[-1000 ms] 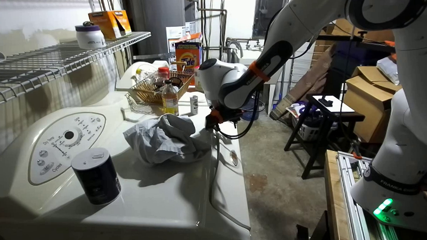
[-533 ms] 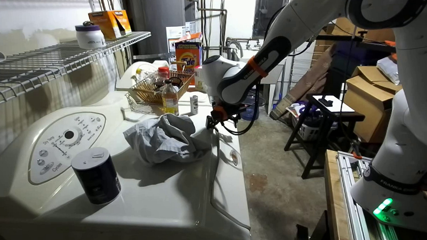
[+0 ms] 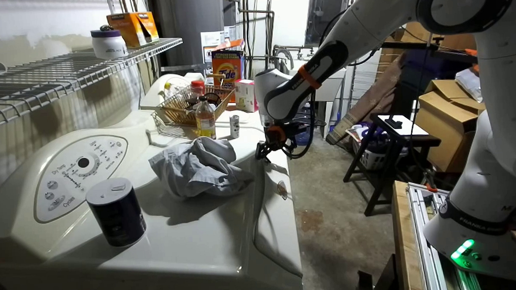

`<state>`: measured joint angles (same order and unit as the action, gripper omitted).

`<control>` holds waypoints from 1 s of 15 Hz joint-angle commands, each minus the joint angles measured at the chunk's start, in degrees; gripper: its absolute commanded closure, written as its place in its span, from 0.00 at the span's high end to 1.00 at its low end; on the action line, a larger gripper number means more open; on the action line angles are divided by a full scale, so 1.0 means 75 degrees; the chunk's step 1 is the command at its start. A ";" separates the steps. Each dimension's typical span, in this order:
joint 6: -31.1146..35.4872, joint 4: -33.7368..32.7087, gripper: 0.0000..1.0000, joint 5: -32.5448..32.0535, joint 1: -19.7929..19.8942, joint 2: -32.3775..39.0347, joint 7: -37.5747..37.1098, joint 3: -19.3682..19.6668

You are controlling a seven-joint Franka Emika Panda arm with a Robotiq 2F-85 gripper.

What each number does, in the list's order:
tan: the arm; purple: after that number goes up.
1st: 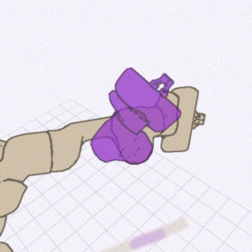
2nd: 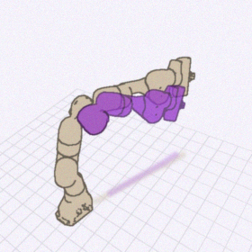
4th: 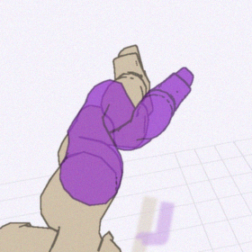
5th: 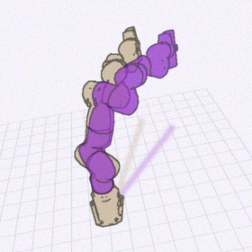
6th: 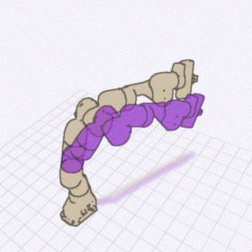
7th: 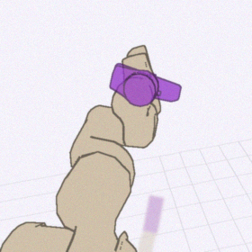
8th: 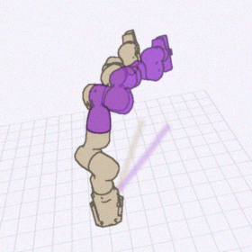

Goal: Open the washing machine on the left.

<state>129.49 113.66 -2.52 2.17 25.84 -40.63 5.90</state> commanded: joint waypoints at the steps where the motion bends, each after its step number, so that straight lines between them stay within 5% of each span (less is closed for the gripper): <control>1: -0.0059 0.0286 1.00 0.0940 0.0200 -0.0352 0.0885 -0.0101; 6: -0.0014 0.0008 1.00 0.0608 -0.0040 -0.0004 0.0613 0.0197; 15: 0.0352 0.0383 1.00 0.1352 0.0147 -0.0693 0.0798 0.0076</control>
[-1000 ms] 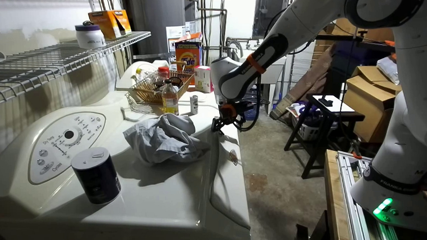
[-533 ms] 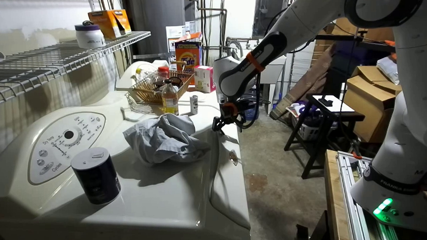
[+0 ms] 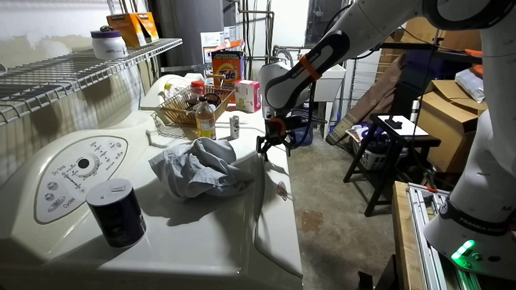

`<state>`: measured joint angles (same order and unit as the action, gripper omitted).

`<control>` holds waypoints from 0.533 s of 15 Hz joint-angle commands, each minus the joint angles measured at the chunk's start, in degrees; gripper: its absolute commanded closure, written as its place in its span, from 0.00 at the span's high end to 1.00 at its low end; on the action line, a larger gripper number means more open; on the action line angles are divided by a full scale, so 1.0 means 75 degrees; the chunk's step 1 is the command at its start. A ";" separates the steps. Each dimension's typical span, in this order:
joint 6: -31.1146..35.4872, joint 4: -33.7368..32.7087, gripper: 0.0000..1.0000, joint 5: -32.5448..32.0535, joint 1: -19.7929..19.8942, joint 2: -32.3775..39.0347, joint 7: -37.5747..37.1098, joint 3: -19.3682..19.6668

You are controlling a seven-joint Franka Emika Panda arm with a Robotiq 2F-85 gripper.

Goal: Open the washing machine on the left.

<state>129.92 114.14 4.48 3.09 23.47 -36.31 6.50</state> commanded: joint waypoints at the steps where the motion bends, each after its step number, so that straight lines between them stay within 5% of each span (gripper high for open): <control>1: 0.0388 0.0353 1.00 0.0521 0.0043 -0.0418 0.0232 -0.0019; 8: 0.1185 0.0552 1.00 0.0491 -0.0161 -0.0397 0.0057 0.0062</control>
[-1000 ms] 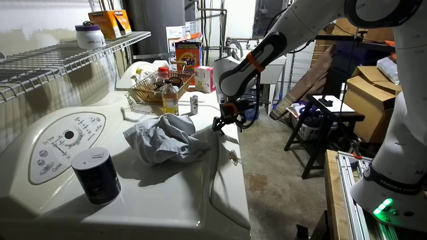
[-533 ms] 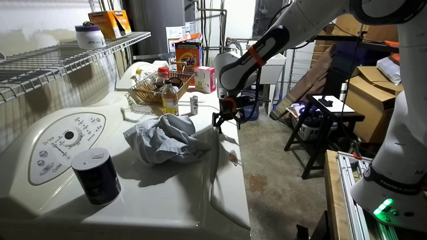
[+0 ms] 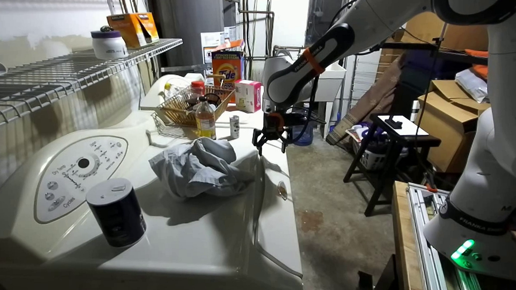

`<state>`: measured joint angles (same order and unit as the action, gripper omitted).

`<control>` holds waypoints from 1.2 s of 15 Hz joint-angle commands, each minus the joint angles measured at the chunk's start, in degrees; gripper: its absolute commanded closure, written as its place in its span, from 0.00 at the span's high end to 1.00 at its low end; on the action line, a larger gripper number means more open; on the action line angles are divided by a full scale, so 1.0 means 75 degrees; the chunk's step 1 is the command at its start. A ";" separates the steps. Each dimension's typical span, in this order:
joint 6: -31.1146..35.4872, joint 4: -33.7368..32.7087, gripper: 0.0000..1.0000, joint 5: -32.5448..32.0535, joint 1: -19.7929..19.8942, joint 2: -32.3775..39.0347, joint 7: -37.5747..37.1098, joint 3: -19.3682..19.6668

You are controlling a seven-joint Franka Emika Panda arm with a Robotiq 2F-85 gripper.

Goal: Open the washing machine on the left.

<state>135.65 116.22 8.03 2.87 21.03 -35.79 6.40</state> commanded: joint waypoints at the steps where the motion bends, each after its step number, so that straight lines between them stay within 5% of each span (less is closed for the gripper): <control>1: 0.0496 0.0316 1.00 -0.0014 -0.0156 -0.0069 -0.0034 0.0089; 18: 0.0552 0.0078 1.00 -0.1020 -0.0587 0.0423 -0.0908 0.0447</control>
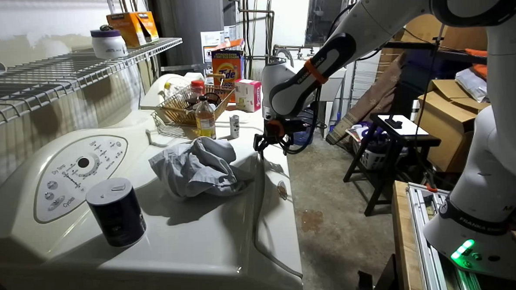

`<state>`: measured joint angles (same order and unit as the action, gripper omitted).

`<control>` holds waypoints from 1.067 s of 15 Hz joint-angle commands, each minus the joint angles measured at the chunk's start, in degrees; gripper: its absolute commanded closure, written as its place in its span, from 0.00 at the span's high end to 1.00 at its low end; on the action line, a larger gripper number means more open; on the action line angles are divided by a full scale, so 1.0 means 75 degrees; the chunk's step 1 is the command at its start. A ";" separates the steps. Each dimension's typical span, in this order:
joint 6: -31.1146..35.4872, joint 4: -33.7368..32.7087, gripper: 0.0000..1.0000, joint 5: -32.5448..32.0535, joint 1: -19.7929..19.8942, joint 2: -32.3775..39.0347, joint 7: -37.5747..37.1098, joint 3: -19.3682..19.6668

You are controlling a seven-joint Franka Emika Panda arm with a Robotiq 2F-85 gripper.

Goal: Open the washing machine on the left.

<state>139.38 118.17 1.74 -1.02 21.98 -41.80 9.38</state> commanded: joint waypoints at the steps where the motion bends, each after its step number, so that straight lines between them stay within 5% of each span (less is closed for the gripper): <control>1: 0.0091 -0.0195 1.00 -0.0129 -0.0051 0.0330 -0.0044 0.0007; 16: -0.1182 -0.0612 1.00 0.0082 0.0107 0.0547 0.1126 -0.0144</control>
<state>135.44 114.31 2.26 -0.78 26.12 -35.37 8.13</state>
